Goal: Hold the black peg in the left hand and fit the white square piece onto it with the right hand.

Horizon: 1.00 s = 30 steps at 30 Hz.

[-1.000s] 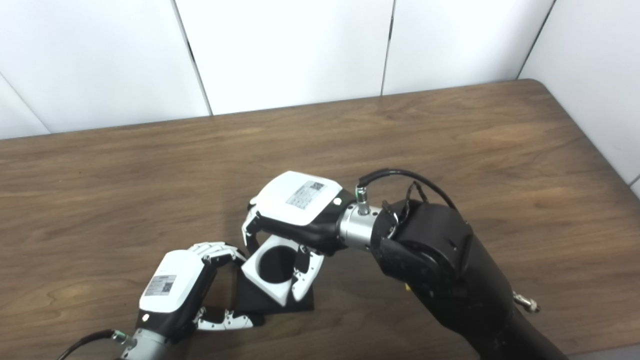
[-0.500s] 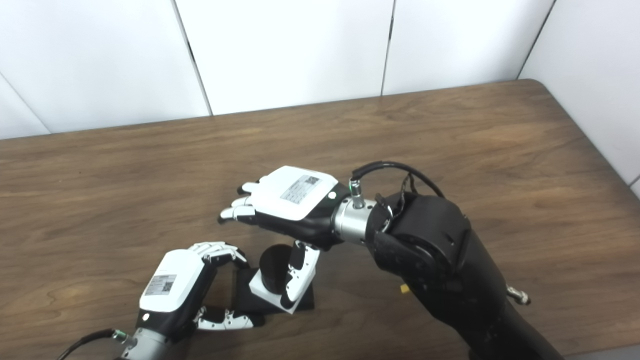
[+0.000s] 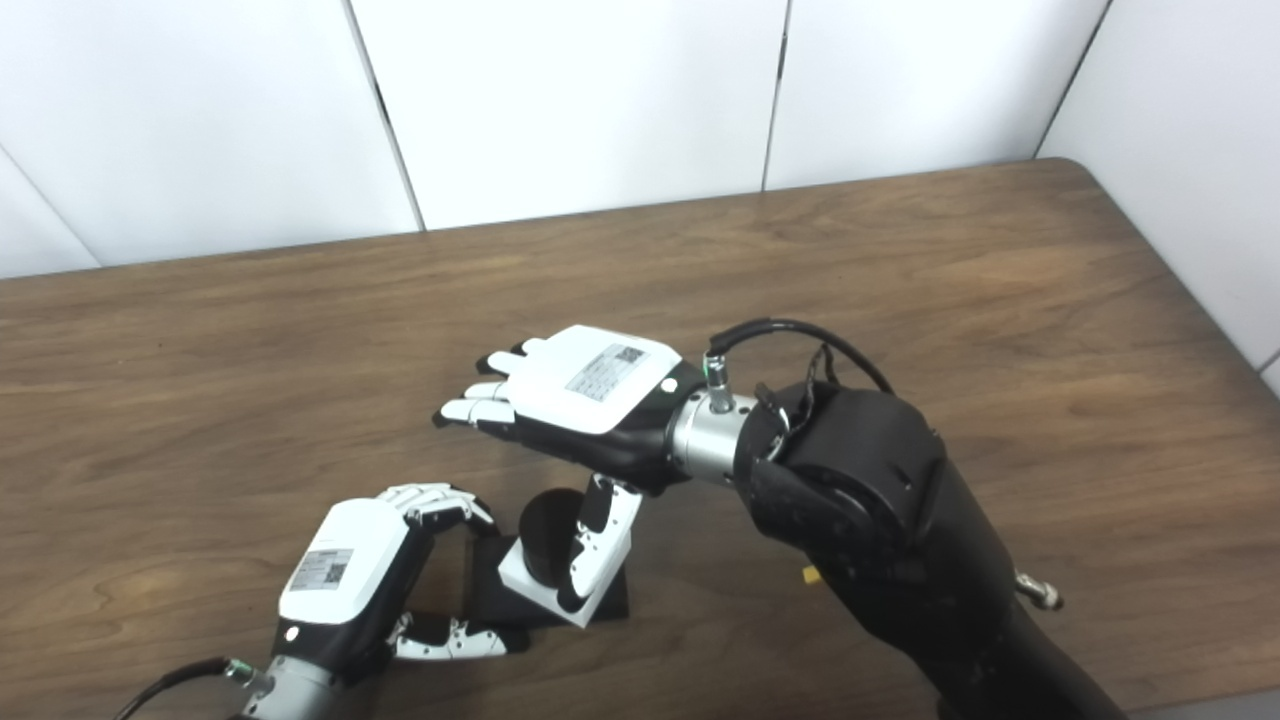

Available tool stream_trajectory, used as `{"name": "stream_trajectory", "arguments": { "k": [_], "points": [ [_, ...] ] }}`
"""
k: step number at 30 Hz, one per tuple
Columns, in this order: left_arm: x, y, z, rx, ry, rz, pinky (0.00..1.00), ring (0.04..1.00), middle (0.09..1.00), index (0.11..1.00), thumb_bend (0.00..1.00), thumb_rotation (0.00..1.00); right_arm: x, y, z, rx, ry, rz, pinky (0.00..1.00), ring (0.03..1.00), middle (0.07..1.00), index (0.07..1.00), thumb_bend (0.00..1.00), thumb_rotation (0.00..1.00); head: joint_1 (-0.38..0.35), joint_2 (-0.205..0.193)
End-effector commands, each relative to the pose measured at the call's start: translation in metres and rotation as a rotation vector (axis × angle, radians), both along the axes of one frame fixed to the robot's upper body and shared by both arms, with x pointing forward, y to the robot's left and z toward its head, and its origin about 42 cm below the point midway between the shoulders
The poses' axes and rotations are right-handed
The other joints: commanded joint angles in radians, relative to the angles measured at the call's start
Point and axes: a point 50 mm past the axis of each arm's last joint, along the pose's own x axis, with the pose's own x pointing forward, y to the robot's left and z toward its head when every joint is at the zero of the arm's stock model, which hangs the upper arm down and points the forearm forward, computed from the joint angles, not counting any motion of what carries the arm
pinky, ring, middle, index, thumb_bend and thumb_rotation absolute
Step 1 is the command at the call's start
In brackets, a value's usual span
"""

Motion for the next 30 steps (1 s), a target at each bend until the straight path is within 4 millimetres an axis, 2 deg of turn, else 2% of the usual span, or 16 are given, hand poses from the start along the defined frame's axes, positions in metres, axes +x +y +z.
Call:
{"name": "stream_trajectory", "arguments": {
  "k": [1, 2, 3, 4, 6, 9, 12, 14, 17, 23, 26, 28, 30],
  "points": [
    [0.000, -0.003, -0.001, 0.032, 0.013, -0.009, 0.79, 0.762, 0.722, 0.594, 0.71, 0.19, -0.001, -0.001, 0.013, 0.015, -0.027, -0.004, 1.00, 0.997, 0.939, 0.957, 1.00, 0.42, 0.000, 0.001],
    [0.000, -0.003, -0.002, 0.034, 0.003, -0.002, 0.79, 0.762, 0.733, 0.667, 0.82, 0.30, -0.001, -0.001, 0.013, 0.017, -0.028, -0.004, 1.00, 0.995, 0.936, 0.957, 1.00, 0.42, 0.007, 0.000],
    [0.000, -0.002, -0.002, 0.030, -0.006, 0.007, 0.82, 0.771, 0.746, 0.717, 0.87, 0.39, -0.001, -0.002, 0.012, 0.022, -0.029, -0.007, 1.00, 0.993, 0.935, 0.956, 1.00, 0.42, 0.007, -0.001],
    [0.000, -0.002, -0.002, 0.023, -0.013, 0.015, 0.82, 0.773, 0.749, 0.726, 0.88, 0.40, 0.000, -0.002, 0.012, 0.026, -0.028, -0.009, 1.00, 0.992, 0.934, 0.956, 1.00, 0.42, 0.006, -0.004],
    [0.000, -0.002, -0.001, -0.022, -0.024, 0.040, 0.85, 0.790, 0.775, 0.790, 0.94, 0.52, 0.000, -0.003, 0.012, 0.027, -0.027, -0.014, 1.00, 0.993, 0.936, 0.956, 1.00, 0.42, 0.006, -0.003],
    [-0.002, -0.001, 0.007, -0.118, -0.063, 0.081, 0.87, 0.812, 0.823, 0.875, 0.99, 0.61, 0.001, -0.005, 0.012, 0.022, -0.029, -0.024, 1.00, 0.994, 0.936, 0.955, 1.00, 0.43, 0.010, -0.005],
    [-0.003, 0.003, 0.018, -0.210, -0.105, 0.100, 0.88, 0.881, 0.935, 0.981, 1.00, 0.70, 0.002, -0.008, 0.013, 0.023, -0.028, -0.038, 1.00, 0.994, 0.938, 0.955, 1.00, 0.45, 0.015, -0.005],
    [-0.004, 0.006, 0.024, -0.241, -0.116, 0.109, 0.90, 0.935, 0.983, 0.996, 1.00, 0.74, 0.002, -0.009, 0.013, 0.029, -0.027, -0.046, 1.00, 0.994, 0.941, 0.963, 1.00, 0.46, 0.016, -0.006],
    [-0.007, 0.015, 0.036, -0.302, -0.096, 0.124, 0.89, 0.986, 0.999, 1.000, 1.00, 0.77, 0.003, -0.013, 0.017, 0.045, -0.013, -0.059, 1.00, 0.999, 0.949, 0.980, 1.00, 0.48, 0.017, -0.009],
    [-0.013, 0.033, 0.047, -0.392, -0.076, 0.170, 0.97, 1.000, 1.000, 1.000, 1.00, 0.76, 0.008, -0.028, 0.021, 0.129, 0.033, -0.100, 1.00, 1.000, 0.962, 0.995, 1.00, 0.47, 0.025, -0.016],
    [-0.012, 0.044, 0.050, -0.508, -0.095, 0.209, 0.95, 1.000, 1.000, 1.000, 1.00, 0.82, 0.011, -0.044, 0.014, 0.259, 0.119, -0.142, 0.99, 1.000, 0.978, 1.000, 1.00, 0.53, 0.024, -0.017],
    [-0.011, 0.051, 0.049, -0.629, -0.067, 0.253, 0.98, 1.000, 1.000, 1.000, 0.98, 0.90, 0.011, -0.055, 0.007, 0.364, 0.168, -0.197, 0.97, 1.000, 0.994, 1.000, 0.89, 0.65, 0.024, -0.020],
    [-0.008, 0.064, 0.044, -0.773, -0.039, 0.321, 0.99, 1.000, 1.000, 1.000, 0.95, 0.96, 0.006, -0.072, -0.010, 0.475, 0.176, -0.281, 0.94, 1.000, 0.999, 1.000, 0.83, 0.72, 0.019, -0.018]
  ]
}}
